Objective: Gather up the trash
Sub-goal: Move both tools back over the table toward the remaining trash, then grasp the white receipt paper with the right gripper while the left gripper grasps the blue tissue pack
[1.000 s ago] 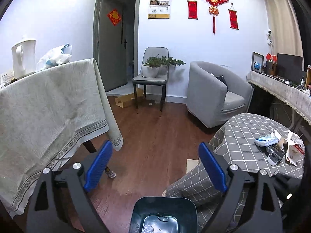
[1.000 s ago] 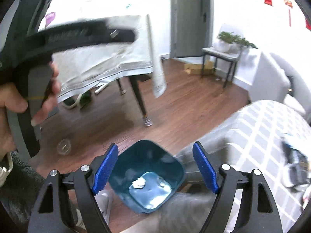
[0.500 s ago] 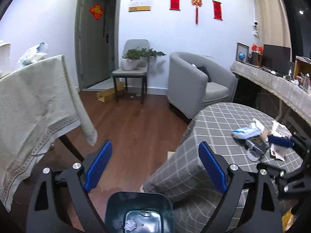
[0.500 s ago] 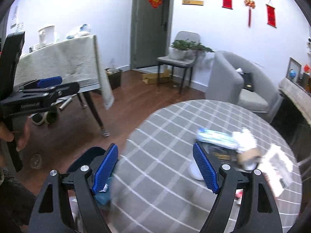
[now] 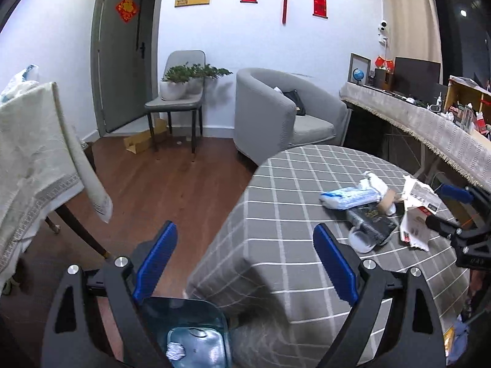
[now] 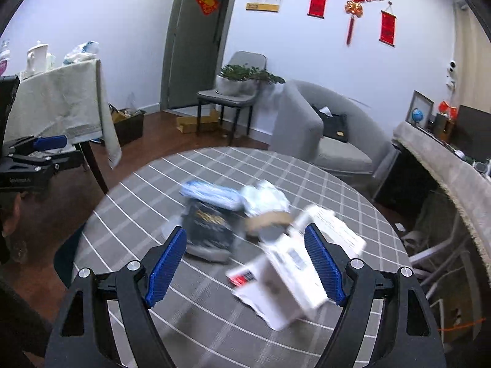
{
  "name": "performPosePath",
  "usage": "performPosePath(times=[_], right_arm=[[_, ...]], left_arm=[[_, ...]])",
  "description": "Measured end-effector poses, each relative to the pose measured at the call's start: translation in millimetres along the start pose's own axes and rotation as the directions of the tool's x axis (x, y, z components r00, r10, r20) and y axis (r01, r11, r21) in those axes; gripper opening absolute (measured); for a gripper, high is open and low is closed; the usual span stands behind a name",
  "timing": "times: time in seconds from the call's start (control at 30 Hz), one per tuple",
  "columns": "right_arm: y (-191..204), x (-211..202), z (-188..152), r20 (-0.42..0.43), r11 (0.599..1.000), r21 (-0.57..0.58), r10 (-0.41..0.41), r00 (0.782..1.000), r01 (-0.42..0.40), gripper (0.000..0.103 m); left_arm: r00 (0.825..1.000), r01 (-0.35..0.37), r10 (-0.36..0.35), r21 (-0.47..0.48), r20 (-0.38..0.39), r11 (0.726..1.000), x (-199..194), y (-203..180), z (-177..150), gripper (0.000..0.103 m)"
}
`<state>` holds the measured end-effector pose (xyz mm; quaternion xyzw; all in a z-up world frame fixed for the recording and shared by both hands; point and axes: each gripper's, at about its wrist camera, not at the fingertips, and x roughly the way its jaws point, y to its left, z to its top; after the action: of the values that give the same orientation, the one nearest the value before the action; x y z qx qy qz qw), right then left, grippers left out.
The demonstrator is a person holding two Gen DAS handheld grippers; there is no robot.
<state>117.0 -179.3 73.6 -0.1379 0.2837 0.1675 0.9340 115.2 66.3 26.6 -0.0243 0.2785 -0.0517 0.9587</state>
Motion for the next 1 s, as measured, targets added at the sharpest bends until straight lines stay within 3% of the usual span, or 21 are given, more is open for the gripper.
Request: performPosePath(times=[0.47, 0.67, 0.73, 1.0], right_arm=[[-16, 20, -19, -0.088, 0.997, -0.076, 0.012, 0.996, -0.019, 0.056], [-21, 37, -21, -0.128, 0.994, -0.103, 0.008, 0.992, -0.022, 0.04], [-22, 41, -20, -0.134, 0.993, -0.114, 0.012, 0.991, -0.027, 0.027], [-24, 44, -16, -0.133, 0.989, -0.141, 0.028, 0.991, -0.047, 0.008]], left_arm=[[0.996, 0.056, -0.051, 0.07, -0.07, 0.996, 35, -60, -4, 0.09], [0.992, 0.093, -0.088, 0.053, -0.09, 0.994, 47, -68, 1, 0.092], [0.99, 0.1, -0.094, 0.048, -0.103, 0.994, 53, -68, 3, 0.092], [0.984, 0.127, -0.125, 0.008, -0.123, 0.992, 62, -71, 9, 0.095]])
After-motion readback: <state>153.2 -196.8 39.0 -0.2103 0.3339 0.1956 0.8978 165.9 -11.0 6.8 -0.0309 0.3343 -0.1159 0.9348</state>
